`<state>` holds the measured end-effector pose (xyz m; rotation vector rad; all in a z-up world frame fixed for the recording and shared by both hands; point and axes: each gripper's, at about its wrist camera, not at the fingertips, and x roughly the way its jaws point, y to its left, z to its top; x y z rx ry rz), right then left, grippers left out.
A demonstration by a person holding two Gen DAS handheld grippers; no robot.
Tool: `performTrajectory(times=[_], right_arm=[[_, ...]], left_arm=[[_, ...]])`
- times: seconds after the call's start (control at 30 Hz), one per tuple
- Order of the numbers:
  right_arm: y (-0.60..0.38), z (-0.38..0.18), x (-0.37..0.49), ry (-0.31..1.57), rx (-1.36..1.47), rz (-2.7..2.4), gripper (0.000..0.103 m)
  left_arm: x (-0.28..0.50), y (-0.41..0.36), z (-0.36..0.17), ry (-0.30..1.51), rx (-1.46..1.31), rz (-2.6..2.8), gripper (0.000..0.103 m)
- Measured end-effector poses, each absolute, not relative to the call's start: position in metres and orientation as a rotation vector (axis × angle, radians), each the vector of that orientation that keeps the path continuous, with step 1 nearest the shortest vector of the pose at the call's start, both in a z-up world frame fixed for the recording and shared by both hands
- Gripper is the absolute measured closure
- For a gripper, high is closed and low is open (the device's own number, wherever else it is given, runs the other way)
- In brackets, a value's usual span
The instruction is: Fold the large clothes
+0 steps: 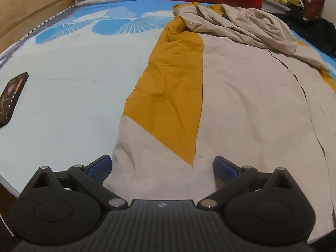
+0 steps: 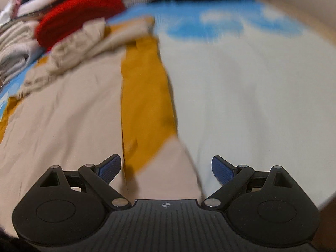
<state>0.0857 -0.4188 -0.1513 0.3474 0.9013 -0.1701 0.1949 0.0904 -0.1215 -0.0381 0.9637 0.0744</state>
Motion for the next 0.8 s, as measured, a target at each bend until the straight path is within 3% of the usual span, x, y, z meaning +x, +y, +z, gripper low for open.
performTrajectory(times=[0.1,0.13,0.17,0.2,0.23,0.27,0.33,0.43,0.5,0.53,0.57,0.8], right_arm=[[-0.41,-0.151,0.079,0.926,0.311,-0.124,0.013],[-0.407,-0.15,0.075,0.929,0.31,-0.106,0.025],[-0.403,-0.149,0.071,0.934,0.298,-0.088,0.039],[-0.402,-0.147,0.067,0.94,0.297,-0.075,0.046],[-0.402,-0.145,0.062,0.945,0.321,-0.059,0.06],[-0.403,-0.142,0.058,0.953,0.353,-0.049,0.072],[-0.408,-0.141,0.051,0.963,0.415,-0.041,0.08],[-0.416,-0.14,0.049,0.962,0.482,-0.063,0.08],[-0.417,-0.139,0.047,0.957,0.488,-0.064,0.086],[-0.416,-0.139,0.046,0.953,0.49,-0.063,0.088],[-0.416,-0.138,0.045,0.951,0.49,-0.064,0.092],[-0.417,-0.098,0.016,0.822,0.479,-0.018,0.099]], left_arm=[[0.191,0.092,-0.121,0.993,-0.054,0.07,0.0],[0.188,0.092,-0.119,0.997,-0.064,0.06,0.005],[0.185,0.094,-0.116,0.99,-0.081,0.048,0.019],[0.182,0.098,-0.111,0.981,-0.109,0.029,0.029],[0.18,0.103,-0.107,0.977,-0.151,0.012,0.057],[0.179,0.11,-0.104,0.981,-0.197,-0.008,0.071],[0.176,0.122,-0.101,0.988,-0.271,-0.014,0.072],[0.173,0.127,-0.097,0.981,-0.262,0.006,0.072],[0.172,0.131,-0.096,0.988,-0.3,-0.004,0.079],[0.171,0.132,-0.095,0.986,-0.315,-0.014,0.09],[0.17,0.132,-0.093,0.979,-0.325,-0.027,0.095],[0.132,0.136,-0.044,0.852,-0.351,-0.108,0.1]])
